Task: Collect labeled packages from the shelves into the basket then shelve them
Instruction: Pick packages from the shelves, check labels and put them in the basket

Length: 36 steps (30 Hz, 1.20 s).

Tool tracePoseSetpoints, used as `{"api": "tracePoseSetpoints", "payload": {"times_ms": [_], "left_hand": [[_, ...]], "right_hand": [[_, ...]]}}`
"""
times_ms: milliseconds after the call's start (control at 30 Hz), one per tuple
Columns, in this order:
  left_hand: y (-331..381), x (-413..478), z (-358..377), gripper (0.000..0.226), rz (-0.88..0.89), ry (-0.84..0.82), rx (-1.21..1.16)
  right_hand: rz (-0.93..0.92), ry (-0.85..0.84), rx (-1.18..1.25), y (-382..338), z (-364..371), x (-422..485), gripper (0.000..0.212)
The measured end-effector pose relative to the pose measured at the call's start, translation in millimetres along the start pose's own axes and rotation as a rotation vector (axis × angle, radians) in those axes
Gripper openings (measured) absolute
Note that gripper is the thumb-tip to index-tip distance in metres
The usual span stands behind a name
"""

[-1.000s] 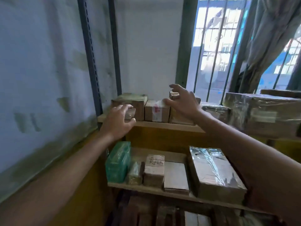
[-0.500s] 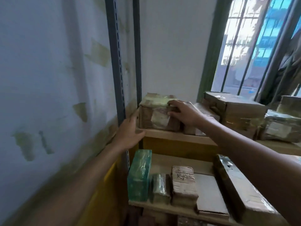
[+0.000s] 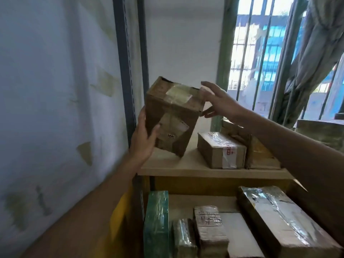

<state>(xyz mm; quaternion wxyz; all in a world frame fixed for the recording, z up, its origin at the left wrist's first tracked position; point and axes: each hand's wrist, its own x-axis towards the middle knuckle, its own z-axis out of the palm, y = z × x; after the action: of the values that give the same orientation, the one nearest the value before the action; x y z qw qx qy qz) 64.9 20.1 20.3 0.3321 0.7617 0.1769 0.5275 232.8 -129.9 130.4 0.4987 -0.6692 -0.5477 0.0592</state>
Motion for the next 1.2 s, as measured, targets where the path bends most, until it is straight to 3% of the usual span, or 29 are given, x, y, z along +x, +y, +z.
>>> {"api": "tracePoseSetpoints", "payload": {"times_ms": [67, 133, 233, 333, 467, 567, 667, 767, 933, 1200], "left_hand": [[8, 10, 0, 0.050, 0.022, 0.117, -0.007], [13, 17, -1, 0.044, 0.029, 0.177, 0.043], [12, 14, -4, 0.046, 0.042, 0.114, 0.074], [2, 3, -13, 0.063, 0.138, 0.079, 0.212], [-12, -11, -25, 0.079, -0.013, 0.072, 0.248], [-7, -27, -25, 0.068, -0.049, 0.067, 0.133], [20, -39, -20, 0.056, 0.040, 0.091, 0.095], [59, -44, -6, 0.058, 0.112, 0.044, 0.091], [128, -72, 43, 0.077, 0.175, -0.057, 0.082], [209, -154, 194, 0.060, 0.147, -0.138, -0.109]], "right_hand": [[-0.080, -0.032, 0.000, 2, 6, -12, 0.079], [-0.191, 0.046, -0.014, 9, 14, -16, 0.089], [-0.157, 0.179, 0.159, 12, 22, -12, 0.068], [-0.096, 0.164, 0.320, 13, 25, -12, 0.058], [-0.111, 0.150, 0.366, 8, 19, -17, 0.054], [-0.106, 0.119, 0.394, -2, 0, -28, 0.054], [-0.085, 0.083, 0.395, -12, -23, -46, 0.055], [-0.090, 0.089, 0.403, -18, -53, -71, 0.053], [-0.095, 0.131, 0.347, -14, -130, -130, 0.050], [0.022, 0.476, 0.189, 26, -244, -262, 0.073]]}}
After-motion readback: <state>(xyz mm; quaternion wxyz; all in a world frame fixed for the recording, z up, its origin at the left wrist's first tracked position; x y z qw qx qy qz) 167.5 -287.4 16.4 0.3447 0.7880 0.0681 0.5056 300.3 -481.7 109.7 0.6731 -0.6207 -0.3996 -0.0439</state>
